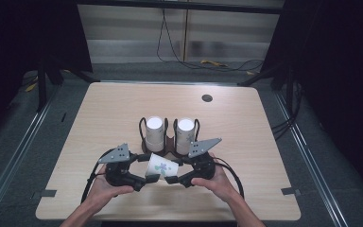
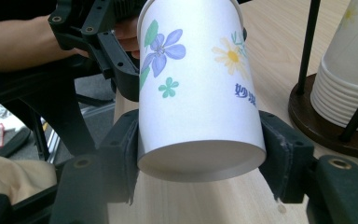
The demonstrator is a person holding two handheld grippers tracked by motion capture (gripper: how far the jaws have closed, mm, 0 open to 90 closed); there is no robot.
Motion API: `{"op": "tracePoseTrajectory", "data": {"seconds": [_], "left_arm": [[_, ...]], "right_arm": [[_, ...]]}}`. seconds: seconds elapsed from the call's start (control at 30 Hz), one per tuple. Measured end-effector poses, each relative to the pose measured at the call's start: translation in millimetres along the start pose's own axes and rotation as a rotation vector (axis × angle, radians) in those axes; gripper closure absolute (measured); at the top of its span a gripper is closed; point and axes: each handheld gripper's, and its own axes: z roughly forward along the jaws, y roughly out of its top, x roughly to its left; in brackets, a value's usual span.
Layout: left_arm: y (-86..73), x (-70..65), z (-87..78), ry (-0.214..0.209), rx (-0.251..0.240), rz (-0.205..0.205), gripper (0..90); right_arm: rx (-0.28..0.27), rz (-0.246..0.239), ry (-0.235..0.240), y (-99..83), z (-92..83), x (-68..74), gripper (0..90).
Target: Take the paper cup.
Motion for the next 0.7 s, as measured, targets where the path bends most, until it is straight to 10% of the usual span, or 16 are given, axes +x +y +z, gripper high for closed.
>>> {"op": "tracePoseTrajectory", "data": {"seconds": [0.7], "left_arm": [[0.6,1.9,0.9,-0.001,-0.043,-0.058,16.1]], "right_arm": [[-0.104,0.017,0.024,-8.3,8.2,-3.2,37.7]]}}
